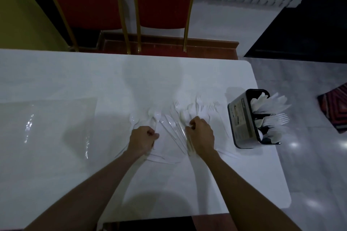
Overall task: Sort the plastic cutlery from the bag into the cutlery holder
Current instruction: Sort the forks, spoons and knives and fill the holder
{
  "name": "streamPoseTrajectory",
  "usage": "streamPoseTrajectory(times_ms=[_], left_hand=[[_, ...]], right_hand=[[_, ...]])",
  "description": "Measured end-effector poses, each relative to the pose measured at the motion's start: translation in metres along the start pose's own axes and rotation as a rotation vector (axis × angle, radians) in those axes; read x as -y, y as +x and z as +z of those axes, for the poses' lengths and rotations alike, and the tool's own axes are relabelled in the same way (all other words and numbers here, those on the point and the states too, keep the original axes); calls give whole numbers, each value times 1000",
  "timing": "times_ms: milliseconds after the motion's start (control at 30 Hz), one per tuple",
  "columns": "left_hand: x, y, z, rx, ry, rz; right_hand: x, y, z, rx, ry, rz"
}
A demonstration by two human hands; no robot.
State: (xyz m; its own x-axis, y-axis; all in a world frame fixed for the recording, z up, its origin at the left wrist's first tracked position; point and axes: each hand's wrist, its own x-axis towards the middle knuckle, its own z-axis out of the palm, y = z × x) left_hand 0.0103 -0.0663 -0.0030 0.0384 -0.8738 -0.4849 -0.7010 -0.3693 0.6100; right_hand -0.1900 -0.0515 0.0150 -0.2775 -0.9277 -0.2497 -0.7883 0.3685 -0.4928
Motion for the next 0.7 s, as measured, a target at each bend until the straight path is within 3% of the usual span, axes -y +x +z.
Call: streamPoseTrajectory(times_ms=[100,200,533,700], left_hand=[[5,-1,-9,-25,-51,-14],[7,-5,-11,-34,-76,-2],[17,-10,-9,-196,-100,-24],[-2,-19,-1,-229,-86,97]], right_hand=[[8,1,3,-21,-30,-70],[14,-4,15,73,-131,-146],[16,0,24,94,-215,23],[19,-2,28,168,-212,61]])
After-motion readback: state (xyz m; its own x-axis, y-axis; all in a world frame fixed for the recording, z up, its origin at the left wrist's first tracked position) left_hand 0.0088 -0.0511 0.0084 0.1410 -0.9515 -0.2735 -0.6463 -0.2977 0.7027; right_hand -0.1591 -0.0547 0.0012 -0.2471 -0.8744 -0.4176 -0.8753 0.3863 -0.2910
